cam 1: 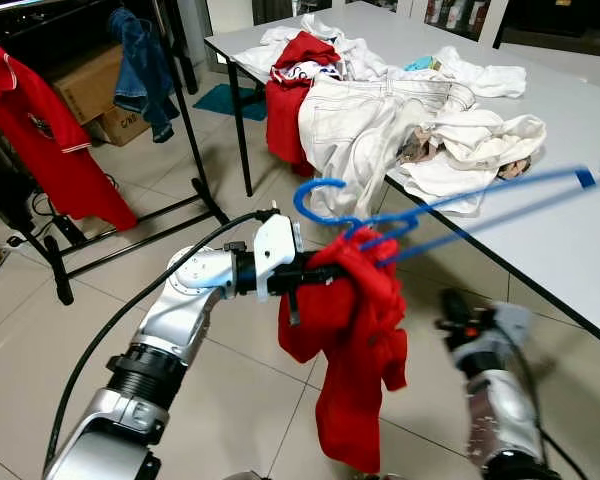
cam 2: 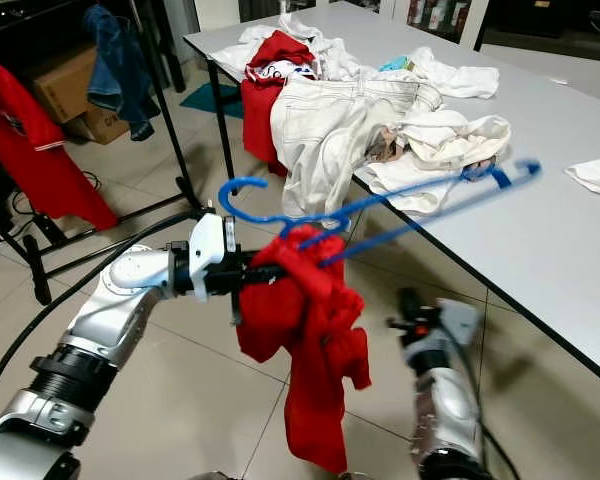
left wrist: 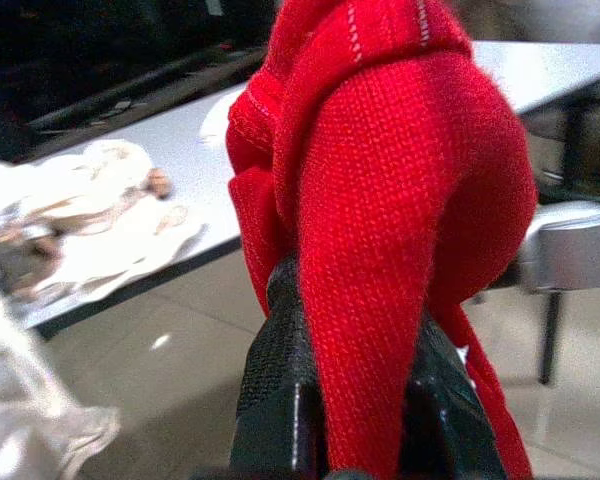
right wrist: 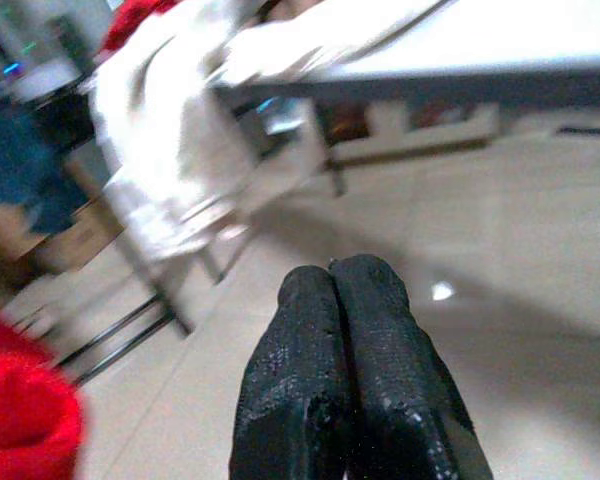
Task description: Hang hanger
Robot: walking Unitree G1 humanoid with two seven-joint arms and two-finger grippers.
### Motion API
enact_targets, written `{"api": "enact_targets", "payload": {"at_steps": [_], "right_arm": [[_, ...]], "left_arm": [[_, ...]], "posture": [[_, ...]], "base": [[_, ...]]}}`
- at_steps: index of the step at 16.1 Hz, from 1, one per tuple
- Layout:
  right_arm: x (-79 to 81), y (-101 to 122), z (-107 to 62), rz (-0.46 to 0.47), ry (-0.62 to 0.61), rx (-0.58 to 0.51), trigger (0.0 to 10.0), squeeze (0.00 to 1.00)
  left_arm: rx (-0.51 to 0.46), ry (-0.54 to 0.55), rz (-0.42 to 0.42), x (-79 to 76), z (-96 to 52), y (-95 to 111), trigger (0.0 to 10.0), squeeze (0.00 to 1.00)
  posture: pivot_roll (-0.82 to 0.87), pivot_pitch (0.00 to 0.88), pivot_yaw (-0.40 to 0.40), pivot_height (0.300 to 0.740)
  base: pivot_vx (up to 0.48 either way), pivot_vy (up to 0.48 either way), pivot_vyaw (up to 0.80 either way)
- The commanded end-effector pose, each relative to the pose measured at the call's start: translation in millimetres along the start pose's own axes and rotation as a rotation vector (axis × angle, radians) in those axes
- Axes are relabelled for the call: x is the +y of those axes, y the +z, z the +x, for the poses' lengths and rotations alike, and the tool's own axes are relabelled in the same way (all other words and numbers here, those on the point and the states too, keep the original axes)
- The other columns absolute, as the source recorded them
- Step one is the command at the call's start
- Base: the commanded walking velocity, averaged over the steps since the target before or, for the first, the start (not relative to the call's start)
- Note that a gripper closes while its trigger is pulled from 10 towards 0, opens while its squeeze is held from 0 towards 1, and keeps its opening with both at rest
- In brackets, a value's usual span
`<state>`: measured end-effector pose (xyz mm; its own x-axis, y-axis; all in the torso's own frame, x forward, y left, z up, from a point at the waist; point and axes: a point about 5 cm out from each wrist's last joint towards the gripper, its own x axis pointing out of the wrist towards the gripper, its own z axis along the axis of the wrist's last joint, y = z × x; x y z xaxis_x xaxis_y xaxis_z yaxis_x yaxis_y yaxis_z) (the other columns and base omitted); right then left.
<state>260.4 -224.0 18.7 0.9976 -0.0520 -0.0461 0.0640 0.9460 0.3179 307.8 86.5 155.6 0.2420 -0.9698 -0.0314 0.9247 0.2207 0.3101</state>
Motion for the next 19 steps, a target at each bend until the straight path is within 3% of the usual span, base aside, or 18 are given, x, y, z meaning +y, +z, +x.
{"api": "enact_targets", "payload": {"at_steps": [1,4,6,9,10,11,14,15,16,19], "right_arm": [[-7.3,10.4,0.3,-0.016,-0.039,-0.053,0.0,0.00],[-16.7,37.9,4.0,-0.036,-0.092,-0.176,0.0,0.00],[-14.3,56.8,7.6,-0.038,-0.095,-0.253,0.0,0.00],[0.1,47.1,6.0,-0.072,0.031,-0.189,0.0,0.00],[5.3,39.8,2.8,-0.087,0.086,-0.149,1.9,0.00],[11.6,26.9,-3.1,-0.130,0.158,-0.072,10.0,0.00],[14.3,-9.0,-24.7,-0.290,0.290,0.115,10.0,0.00],[13.5,-13.2,-28.8,-0.298,0.312,0.139,10.0,0.70],[12.6,-18.4,-34.5,-0.301,0.352,0.175,10.0,1.00],[3.6,-31.4,-43.0,-0.428,0.399,0.295,10.0,1.00]], "left_arm": [[0.000,0.058,0.009,3.7,-5.8,-0.4,10.0,0.00],[0.013,0.080,-0.036,-4.5,-12.8,-9.0,10.0,0.00],[0.013,0.093,-0.074,-11.1,-16.6,-14.3,10.0,0.00],[0.010,0.097,-0.076,-11.4,-15.0,-13.5,10.0,0.00],[0.009,0.096,-0.072,-9.4,-14.4,-11.8,10.0,0.00],[0.022,0.085,-0.050,-6.8,-14.5,-10.5,10.0,0.00],[0.072,0.019,0.024,-3.4,-16.9,-9.3,10.0,0.00],[0.083,-0.002,0.045,-2.3,-18.2,-8.2,10.0,0.00],[0.107,-0.037,0.078,-0.7,-21.1,-7.7,10.0,0.00],[0.187,-0.148,0.144,1.4,-36.1,-9.1,10.0,0.00]], "posture": [[-0.14,0.000,0.048,0.740],[-0.15,0.000,0.051,0.740],[-0.15,0.000,0.057,0.740],[-0.15,0.000,0.055,0.740],[-0.14,0.000,0.052,0.740],[-0.14,0.000,0.052,0.740],[-0.15,0.000,0.050,0.740],[-0.14,0.000,0.049,0.740],[-0.14,0.000,0.047,0.740],[-0.13,0.000,0.046,0.740]], "base": [[0.000,0.000,0.00],[0.000,0.000,0.00],[0.000,0.000,0.00],[0.000,0.000,0.00],[0.000,0.000,0.00],[0.000,0.000,0.00],[0.000,0.000,0.00],[0.000,0.000,0.00],[0.000,0.000,0.00],[0.000,0.000,0.00]]}}
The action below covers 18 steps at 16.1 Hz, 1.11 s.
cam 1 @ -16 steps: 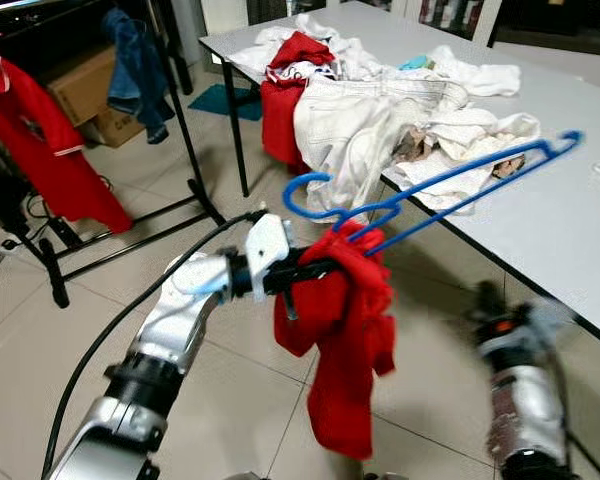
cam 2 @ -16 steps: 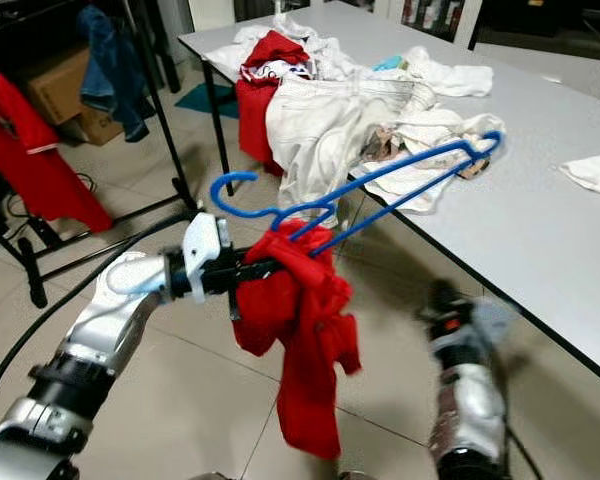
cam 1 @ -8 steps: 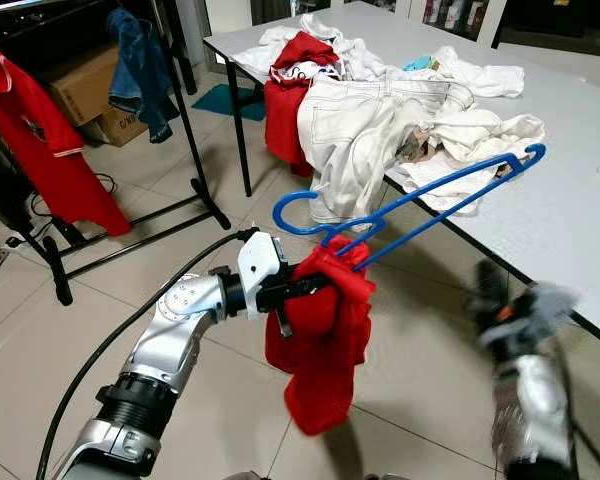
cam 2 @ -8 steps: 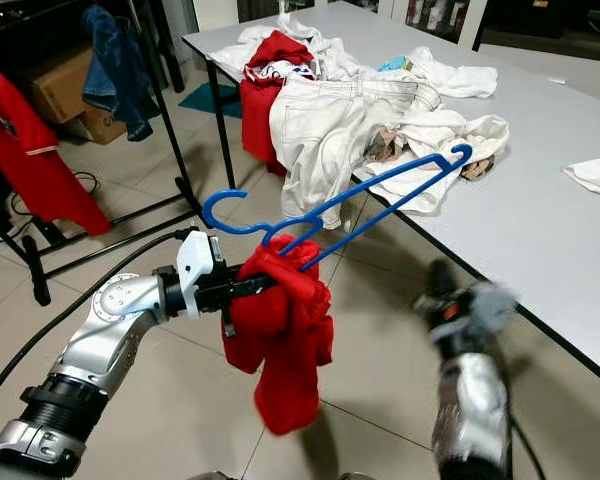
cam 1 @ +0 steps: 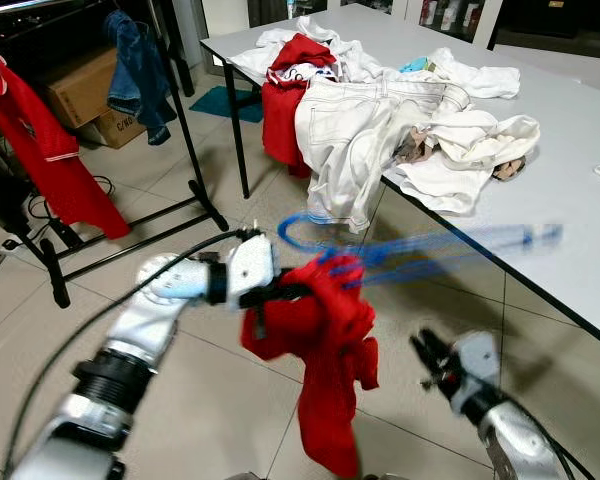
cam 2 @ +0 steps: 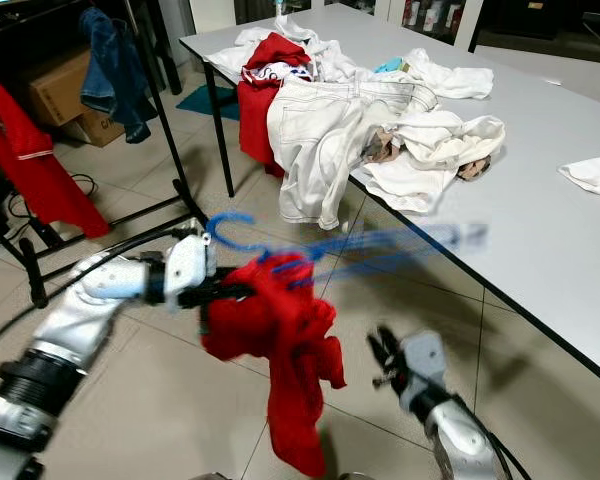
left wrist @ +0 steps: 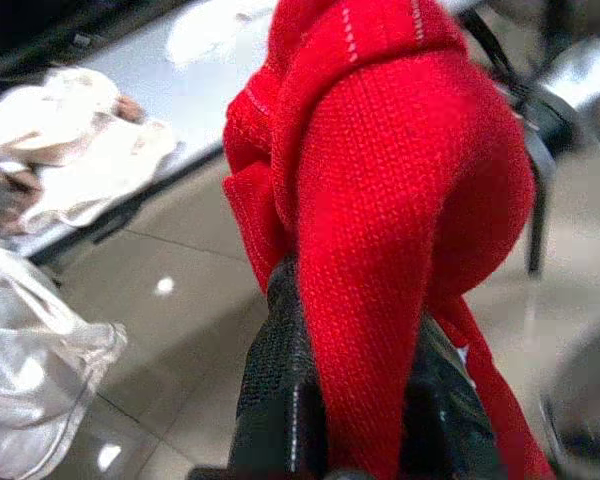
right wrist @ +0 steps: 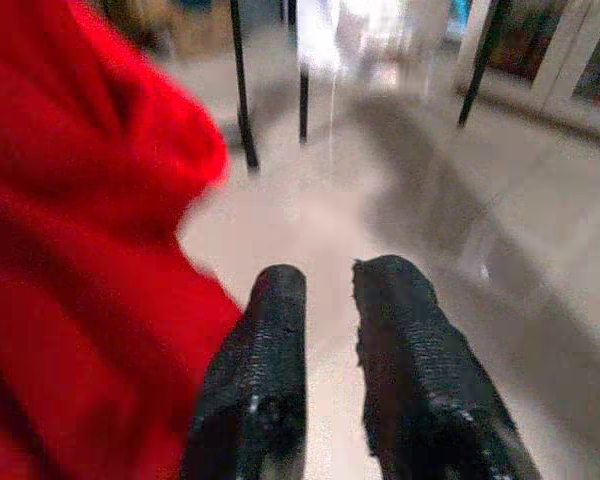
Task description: Hang hanger
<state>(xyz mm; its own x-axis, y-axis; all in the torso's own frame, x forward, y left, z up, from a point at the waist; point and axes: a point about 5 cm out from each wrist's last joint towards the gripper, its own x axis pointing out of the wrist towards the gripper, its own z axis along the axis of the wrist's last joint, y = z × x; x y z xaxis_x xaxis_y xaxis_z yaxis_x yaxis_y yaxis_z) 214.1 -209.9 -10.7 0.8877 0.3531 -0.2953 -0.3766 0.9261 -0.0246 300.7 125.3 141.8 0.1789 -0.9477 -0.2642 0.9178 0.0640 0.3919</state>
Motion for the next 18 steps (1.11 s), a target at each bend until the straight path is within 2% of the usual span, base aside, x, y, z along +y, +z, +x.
{"api": "enact_targets", "payload": {"at_steps": [1,2,6,9,12,14,15,16,18], "right_arm": [[-2.2,-1.2,1.7,-0.026,-0.005,0.022,10.0,0.04],[-1.0,-6.1,1.1,-0.024,0.002,0.050,10.0,0.00],[16.5,-21.1,-0.2,0.029,0.099,0.114,10.0,0.00],[25.2,-23.5,8.9,0.073,0.120,0.138,10.0,0.00],[33.8,-20.3,18.4,0.144,0.150,0.128,10.0,0.00],[47.6,-18.6,25.0,0.183,0.220,0.122,10.0,0.00],[59.1,-17.9,28.6,0.213,0.285,0.128,10.0,0.62],[69.8,-16.8,31.8,0.246,0.351,0.135,10.0,1.00],[81.5,-17.2,33.7,0.300,0.448,0.162,10.0,1.00]], "left_arm": [[0.001,-0.028,0.046,5.2,-3.7,5.9,10.0,0.00],[0.011,-0.040,0.059,6.4,-7.1,6.0,10.0,0.00],[0.024,-0.063,0.117,13.8,-10.8,9.1,10.0,0.00],[0.005,-0.105,0.158,20.6,-11.3,17.6,10.0,0.00],[-0.001,-0.158,0.164,18.8,-10.4,17.9,10.0,0.00],[-0.021,-0.177,0.153,12.7,-5.3,14.4,10.0,0.00],[-0.040,-0.172,0.141,10.2,-0.7,13.4,10.0,0.00],[-0.050,-0.171,0.135,8.2,3.1,12.9,10.0,0.00],[-0.056,-0.176,0.139,6.9,5.7,12.7,10.0,0.00]], "posture": [[-0.13,0.000,0.046,0.740],[-0.12,0.000,0.044,0.740],[-0.11,0.000,0.040,0.740],[-0.10,0.000,0.036,0.740],[-0.10,0.000,0.039,0.740],[-0.10,0.000,0.040,0.740],[-0.11,0.000,0.039,0.740],[-0.12,0.000,0.037,0.740],[-0.12,0.000,0.033,0.740]], "base": [[0.000,0.000,0.00],[0.000,0.000,0.00],[0.000,0.000,0.00],[0.000,0.000,0.00],[0.000,0.000,0.00],[0.000,0.000,0.00],[0.000,0.000,0.00],[0.000,0.000,0.00],[0.000,0.000,0.00]]}}
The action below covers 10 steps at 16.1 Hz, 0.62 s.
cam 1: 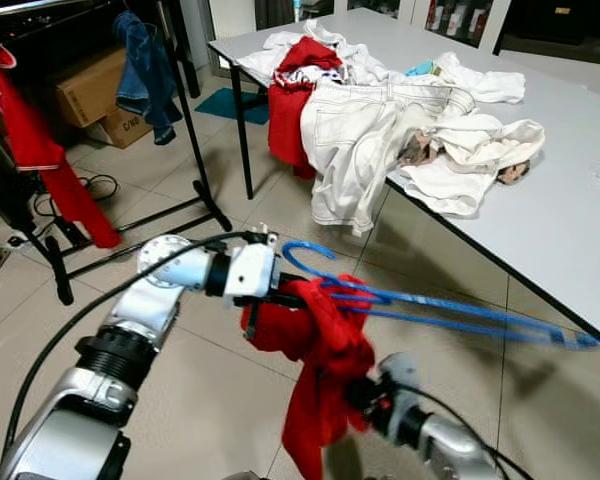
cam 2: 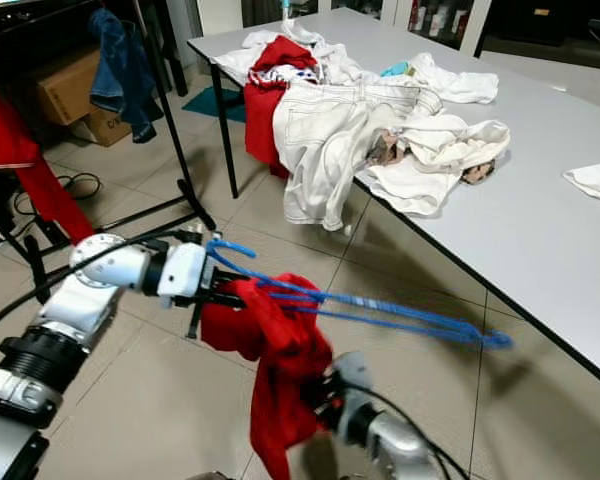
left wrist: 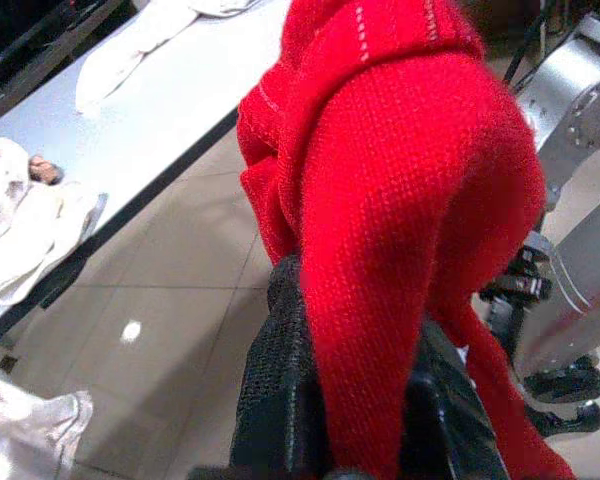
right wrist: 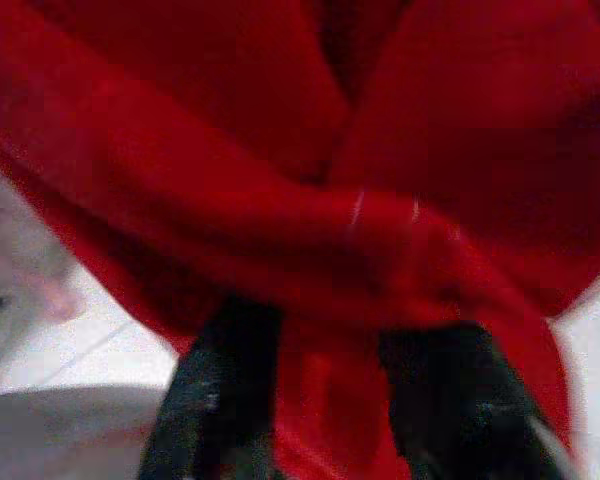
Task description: Hang hanger
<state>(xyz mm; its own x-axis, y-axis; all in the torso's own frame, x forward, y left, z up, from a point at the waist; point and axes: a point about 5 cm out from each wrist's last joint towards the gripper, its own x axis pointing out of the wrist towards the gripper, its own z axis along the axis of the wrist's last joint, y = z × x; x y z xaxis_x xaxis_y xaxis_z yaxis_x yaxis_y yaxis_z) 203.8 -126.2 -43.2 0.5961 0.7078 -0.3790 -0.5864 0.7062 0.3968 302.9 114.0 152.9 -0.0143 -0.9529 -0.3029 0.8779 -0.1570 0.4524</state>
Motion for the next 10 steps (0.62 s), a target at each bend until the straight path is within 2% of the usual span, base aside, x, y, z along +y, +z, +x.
{"api": "enact_targets", "payload": {"at_steps": [1,3,5,6,10], "right_arm": [[3.7,3.6,4.0,0.016,0.070,0.009,10.0,1.00],[5.6,2.6,4.8,0.016,0.101,0.028,10.0,1.00],[8.3,11.1,10.9,0.026,0.129,0.003,10.0,1.00],[9.7,18.7,16.2,0.051,0.137,-0.025,10.0,0.00],[16.8,26.7,24.6,0.076,0.186,-0.046,10.0,0.00]], "left_arm": [[-0.004,0.013,0.013,1.1,-2.3,0.0,10.0,0.00],[-0.002,0.014,0.017,2.0,-2.4,-0.1,10.0,0.00],[-0.001,0.014,0.020,2.8,-2.5,0.3,10.0,0.00],[0.000,0.008,0.025,1.6,-1.1,0.4,10.0,0.00],[0.001,-0.002,0.033,0.4,1.1,-0.4,10.0,0.00]], "posture": [[-0.11,0.000,0.031,0.740],[-0.11,0.000,0.030,0.740],[-0.11,0.000,0.032,0.740],[-0.11,0.000,0.032,0.740],[-0.11,0.000,0.037,0.740]], "base": [[0.000,0.000,0.00],[0.000,0.000,0.00],[0.000,0.000,0.00],[0.000,0.000,0.00],[0.000,0.000,0.00]]}}
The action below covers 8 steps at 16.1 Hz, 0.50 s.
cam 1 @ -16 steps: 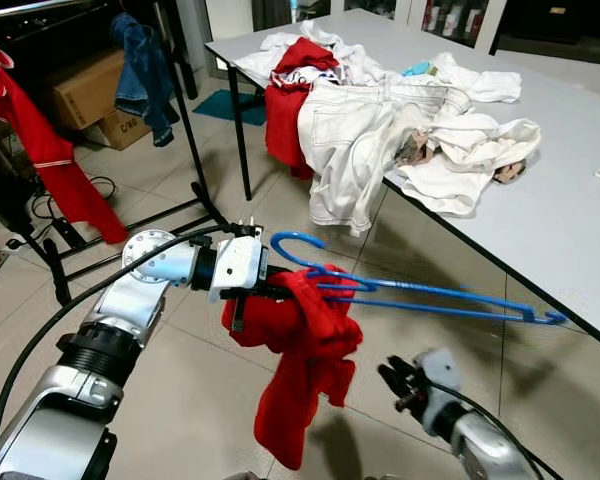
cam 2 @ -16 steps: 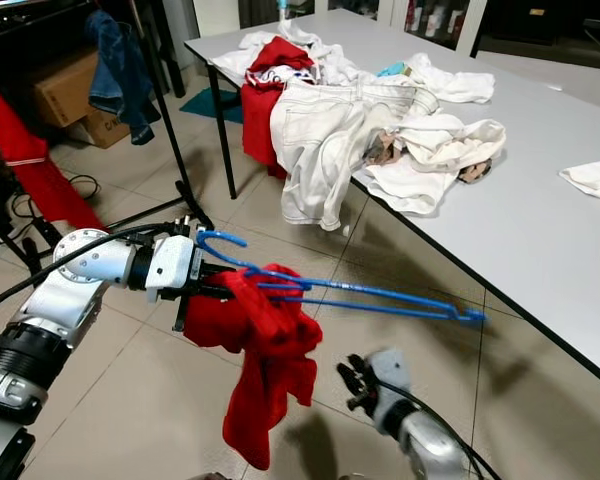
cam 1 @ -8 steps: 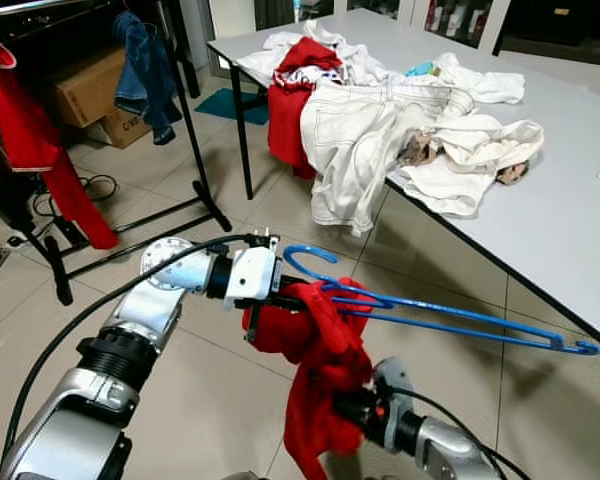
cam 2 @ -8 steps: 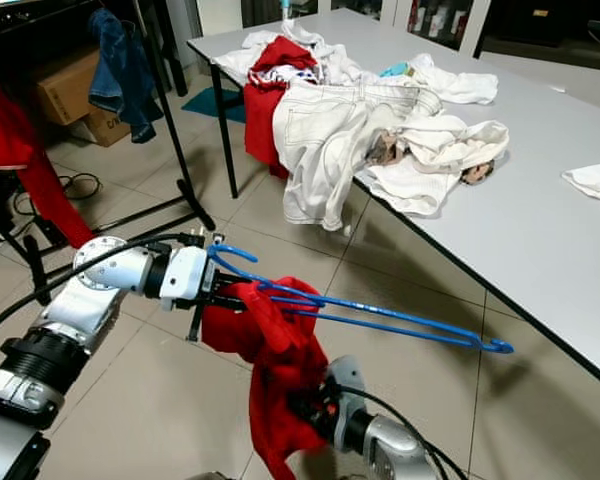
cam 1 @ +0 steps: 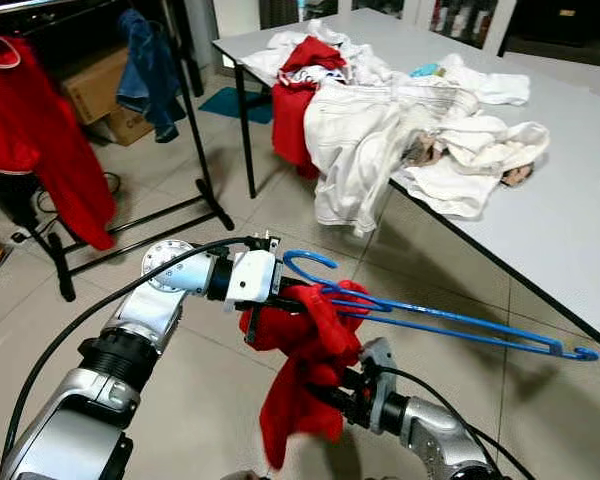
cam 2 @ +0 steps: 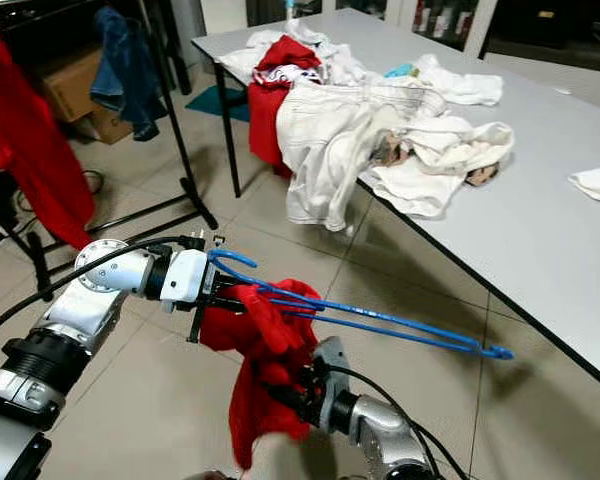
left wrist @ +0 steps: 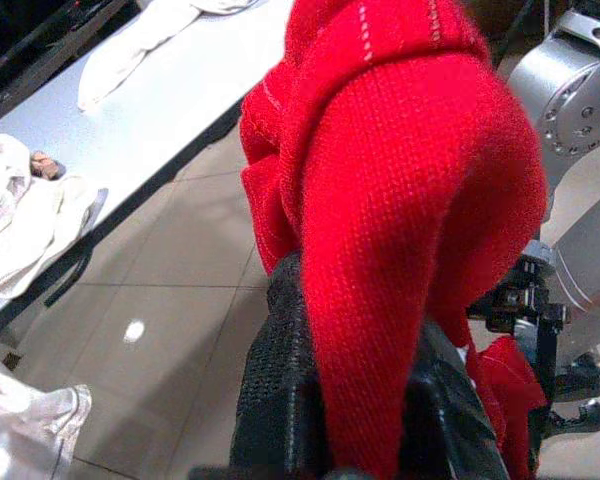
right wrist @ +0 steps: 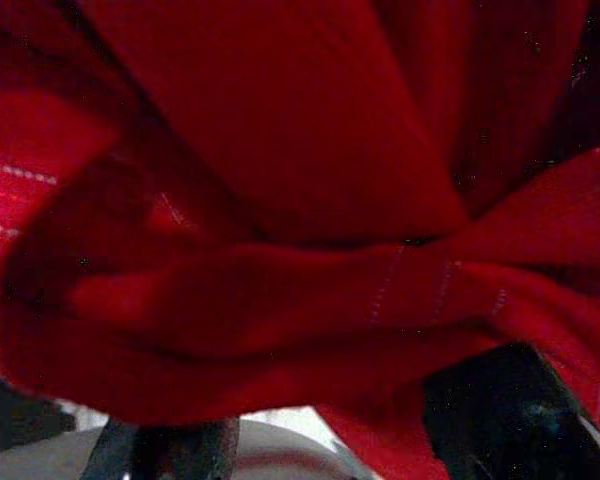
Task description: Hang hanger
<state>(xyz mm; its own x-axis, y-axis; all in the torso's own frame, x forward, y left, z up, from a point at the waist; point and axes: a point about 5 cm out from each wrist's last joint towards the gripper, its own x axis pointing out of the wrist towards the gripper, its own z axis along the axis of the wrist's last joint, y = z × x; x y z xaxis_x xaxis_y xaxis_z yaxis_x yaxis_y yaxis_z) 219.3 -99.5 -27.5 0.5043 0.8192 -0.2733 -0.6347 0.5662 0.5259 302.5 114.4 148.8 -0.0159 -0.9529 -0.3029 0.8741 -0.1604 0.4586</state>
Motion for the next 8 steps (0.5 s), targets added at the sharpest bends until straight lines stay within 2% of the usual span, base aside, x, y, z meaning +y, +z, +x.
{"api": "enact_targets", "payload": {"at_steps": [1,2,3,4,6,8], "right_arm": [[0.2,5.7,0.8,0.006,0.021,-0.016,10.0,0.00],[-1.1,4.8,-3.7,0.026,0.037,-0.008,10.0,0.00],[-1.1,4.8,-3.7,0.026,0.037,-0.008,10.0,0.00],[-2.2,0.4,-12.0,0.026,0.057,0.018,10.0,0.00],[-1.6,-3.1,-18.4,0.012,0.074,0.036,10.0,0.00],[3.1,-2.9,-13.9,0.004,0.084,0.025,10.0,0.00]], "left_arm": [[0.003,-0.001,0.026,3.2,0.2,3.0,10.0,0.00],[0.004,0.000,0.028,3.8,-0.2,3.1,10.0,0.00],[0.004,0.000,0.028,3.8,-0.2,3.1,10.0,0.00],[0.008,0.000,0.031,4.4,-0.2,3.0,10.0,0.00],[0.010,0.000,0.034,4.6,0.2,2.8,10.0,0.00],[0.008,0.001,0.036,4.7,1.5,2.7,10.0,0.00]], "posture": [[-0.11,0.000,0.037,0.740],[-0.11,0.000,0.037,0.740],[-0.11,0.000,0.037,0.740],[-0.11,0.000,0.036,0.740],[-0.11,0.000,0.035,0.740],[-0.12,0.000,0.035,0.740]], "base": [[0.000,0.000,0.00],[0.000,0.000,0.00],[0.000,0.000,0.00],[0.000,0.000,0.00],[0.000,0.000,0.00],[0.000,0.000,0.00]]}}
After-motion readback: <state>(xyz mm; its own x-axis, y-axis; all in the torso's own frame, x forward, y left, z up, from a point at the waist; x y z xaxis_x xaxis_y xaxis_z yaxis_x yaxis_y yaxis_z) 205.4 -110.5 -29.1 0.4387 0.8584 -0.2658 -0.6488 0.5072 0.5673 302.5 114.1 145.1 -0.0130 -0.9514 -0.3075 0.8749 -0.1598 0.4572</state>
